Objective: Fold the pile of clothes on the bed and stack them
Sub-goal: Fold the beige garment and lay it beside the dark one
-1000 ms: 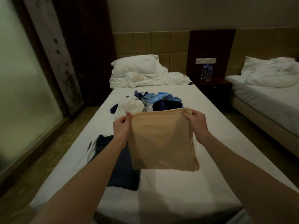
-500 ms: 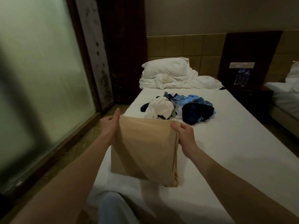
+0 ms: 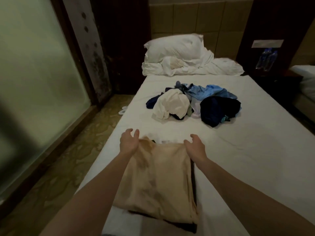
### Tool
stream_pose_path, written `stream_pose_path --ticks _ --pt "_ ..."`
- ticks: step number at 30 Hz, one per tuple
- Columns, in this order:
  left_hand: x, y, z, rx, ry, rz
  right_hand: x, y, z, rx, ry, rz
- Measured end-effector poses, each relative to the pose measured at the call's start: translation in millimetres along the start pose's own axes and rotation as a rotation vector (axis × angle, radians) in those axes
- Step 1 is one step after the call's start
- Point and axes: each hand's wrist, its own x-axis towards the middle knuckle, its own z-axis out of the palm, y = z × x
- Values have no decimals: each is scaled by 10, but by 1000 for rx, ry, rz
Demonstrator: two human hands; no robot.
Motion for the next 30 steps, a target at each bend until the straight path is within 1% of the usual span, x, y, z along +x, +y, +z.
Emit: stream_pose_path --ticks 2,3,4,6,7,8,9,11,12,14,19,22,25,30 --pt "9 -192 211 114 -46 67 43 159 144 -241 -1 -88" --pt "-13 -287 289 182 -69 143 28 249 214 -362 -31 -143" --pt "-59 -365 338 271 -91 267 -1 346 283 -483 -80 -201" --pt "-162 -511 415 503 -161 586 -105 519 407 -720 -180 -338" --pt "-224 -572 439 631 -207 719 -155 593 457 -817 -216 -400" --pt "-295 -623 455 751 -266 794 -209 646 486 -889 -238 -438" --pt "-352 -687 463 849 -329 811 -239 697 496 -939 -251 -451" --pt "-404 -850 465 921 -434 714 -247 790 449 -986 -257 -446" --pt "-405 -915 459 921 -460 657 -235 836 407 -998 -265 -435" --pt "-395 -981 464 929 -472 597 -203 909 307 -1019 -287 -405" --pt "-359 -837 515 981 -411 614 -82 898 85 -1018 -256 -324" --pt "-277 -639 550 973 -348 679 77 802 -41 -967 -160 -305" --pt "-149 -437 662 931 -304 656 303 691 -157 -932 -83 -265" --pt "155 -142 941 835 -263 652 845 476 -240 -921 -53 -287"
